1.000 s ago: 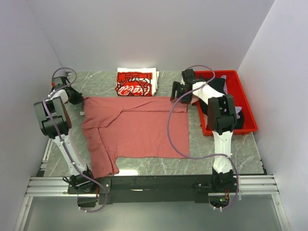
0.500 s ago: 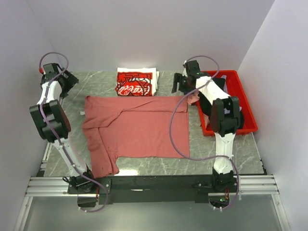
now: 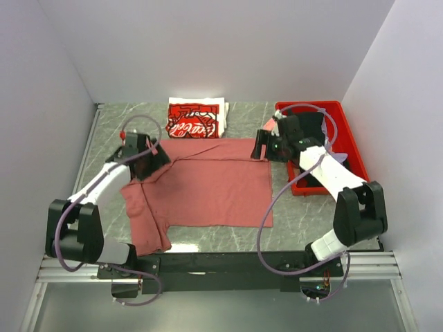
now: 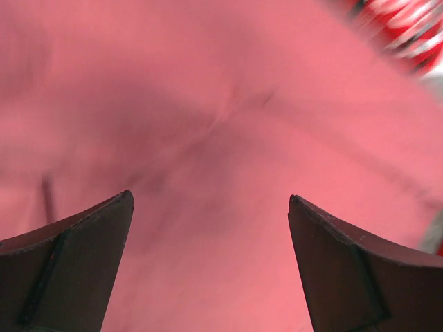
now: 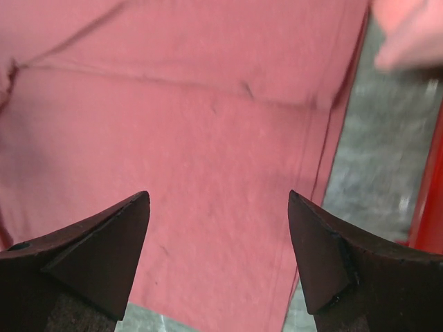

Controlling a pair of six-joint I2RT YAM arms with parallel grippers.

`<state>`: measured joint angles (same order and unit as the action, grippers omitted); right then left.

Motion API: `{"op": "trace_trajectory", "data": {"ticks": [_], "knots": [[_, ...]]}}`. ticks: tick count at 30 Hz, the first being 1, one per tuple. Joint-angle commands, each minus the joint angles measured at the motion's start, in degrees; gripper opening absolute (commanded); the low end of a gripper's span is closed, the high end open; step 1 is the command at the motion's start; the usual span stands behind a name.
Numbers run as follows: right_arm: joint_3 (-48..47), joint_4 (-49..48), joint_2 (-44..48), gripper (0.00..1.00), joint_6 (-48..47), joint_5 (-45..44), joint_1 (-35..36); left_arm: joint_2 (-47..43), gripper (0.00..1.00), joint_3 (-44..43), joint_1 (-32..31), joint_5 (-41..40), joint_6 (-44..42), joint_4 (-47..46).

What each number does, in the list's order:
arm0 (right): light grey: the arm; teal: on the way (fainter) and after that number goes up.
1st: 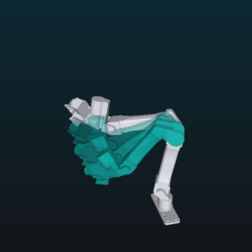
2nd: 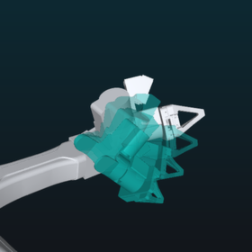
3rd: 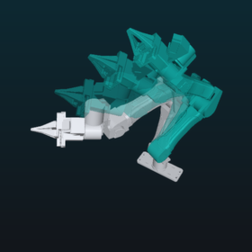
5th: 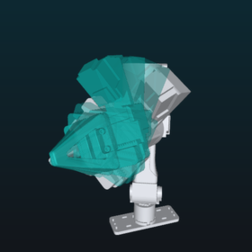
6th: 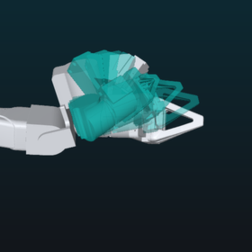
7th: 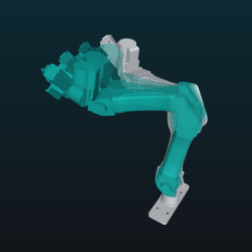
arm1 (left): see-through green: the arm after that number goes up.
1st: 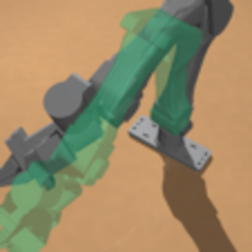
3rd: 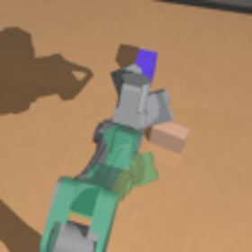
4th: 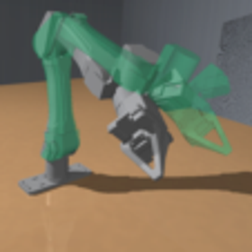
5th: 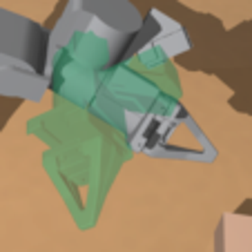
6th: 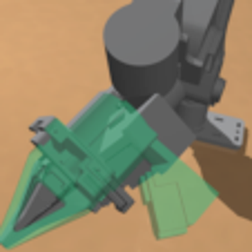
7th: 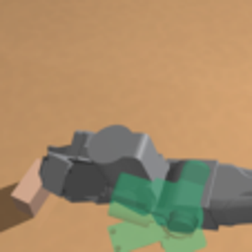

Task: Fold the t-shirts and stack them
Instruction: Fold the tshirt

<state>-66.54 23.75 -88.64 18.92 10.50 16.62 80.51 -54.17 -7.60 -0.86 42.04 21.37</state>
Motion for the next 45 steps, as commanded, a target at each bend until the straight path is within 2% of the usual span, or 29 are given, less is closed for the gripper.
{"op": "trace_trajectory", "data": {"ticks": [1, 7, 8, 10, 11, 14, 21, 26, 34, 45], "knots": [[5.36, -5.19, 4.25, 0.87, 2.61, 0.74, -0.01, -3.87, 0.99, 6.00, -2.76, -4.05, 5.06, -2.20], [9.06, -5.91, 7.51, 0.87, 2.88, 1.10, 0.16, -2.38, 0.77, 8.82, -3.48, -9.68, 5.33, -1.41], [9.32, -5.91, 7.60, 0.87, 2.88, 0.84, 0.08, -1.24, 0.71, 8.82, -3.48, -9.86, 4.98, -1.85], [9.50, -5.64, 7.61, 0.87, 2.88, 0.31, 0.16, -0.18, 0.68, 8.82, -3.57, -9.15, 4.63, -3.52], [9.50, -5.56, 7.43, 0.87, 2.88, 0.13, 0.16, 1.21, 0.62, 8.39, -3.48, -8.90, 4.45, -3.87], [9.15, -5.29, 6.47, 0.87, 2.79, -0.22, 0.16, 4.11, 0.55, 6.81, -3.57, -8.10, 3.93, -4.40], [8.89, -5.03, 5.41, 0.87, 2.44, -0.83, 0.16, 6.06, 0.58, 5.31, -3.48, -14.16, 4.89, -1.94], [8.80, -4.85, 5.06, 0.87, 2.27, -0.92, 0.08, 7.72, 0.56, 4.69, -3.39, -15.39, 4.45, -2.03], [8.71, -4.85, 4.53, 0.87, 2.09, -1.19, 0.08, 11.77, 0.49, 3.19, -3.39, -11.62, 4.28, -4.31], [8.53, -4.85, 4.00, 0.87, 1.83, -1.89, 0.16, 10.72, 0.21, 0.65, -3.39, -12.32, 4.28, -1.95]]}}
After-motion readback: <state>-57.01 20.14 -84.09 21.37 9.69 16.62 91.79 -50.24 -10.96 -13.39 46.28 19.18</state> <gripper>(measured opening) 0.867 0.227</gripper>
